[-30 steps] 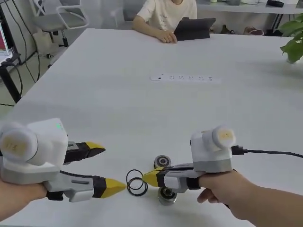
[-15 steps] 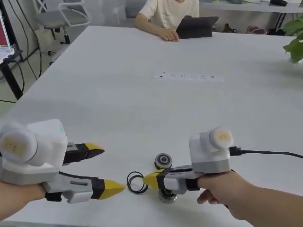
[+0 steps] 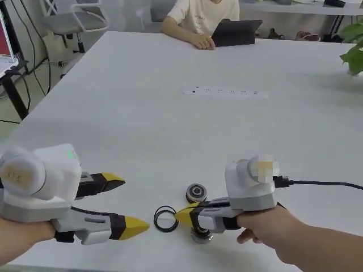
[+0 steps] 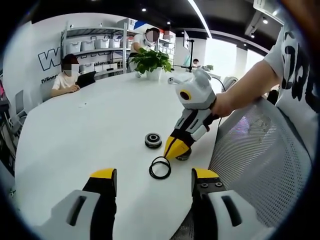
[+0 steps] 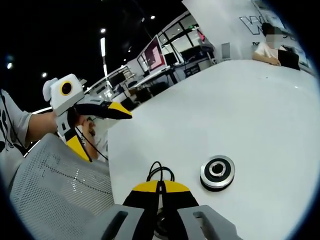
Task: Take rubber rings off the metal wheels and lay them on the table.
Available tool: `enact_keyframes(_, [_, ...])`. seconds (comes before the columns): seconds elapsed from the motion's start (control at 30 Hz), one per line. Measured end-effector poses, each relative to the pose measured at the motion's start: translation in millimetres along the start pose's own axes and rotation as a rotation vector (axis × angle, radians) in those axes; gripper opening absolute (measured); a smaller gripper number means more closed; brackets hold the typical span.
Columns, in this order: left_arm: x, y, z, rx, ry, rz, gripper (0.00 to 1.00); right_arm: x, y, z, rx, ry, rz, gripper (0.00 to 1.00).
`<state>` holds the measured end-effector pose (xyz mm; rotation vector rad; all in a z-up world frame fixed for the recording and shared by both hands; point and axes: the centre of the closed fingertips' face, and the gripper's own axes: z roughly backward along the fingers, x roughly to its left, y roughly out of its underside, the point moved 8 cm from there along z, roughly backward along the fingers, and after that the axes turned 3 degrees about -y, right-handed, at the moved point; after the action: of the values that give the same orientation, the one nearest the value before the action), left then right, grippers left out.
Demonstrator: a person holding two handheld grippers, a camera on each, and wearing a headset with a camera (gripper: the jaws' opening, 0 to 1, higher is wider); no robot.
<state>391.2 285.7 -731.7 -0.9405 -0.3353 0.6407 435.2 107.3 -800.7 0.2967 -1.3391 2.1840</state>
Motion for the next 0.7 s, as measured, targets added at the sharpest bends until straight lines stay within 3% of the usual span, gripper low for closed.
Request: enact_keyframes(0.7, [0.8,-2.6,-4.8,0.019,0.014,-0.016,0.58,1.8,-1.4,3.7,0.036,0.025,0.09,0.16])
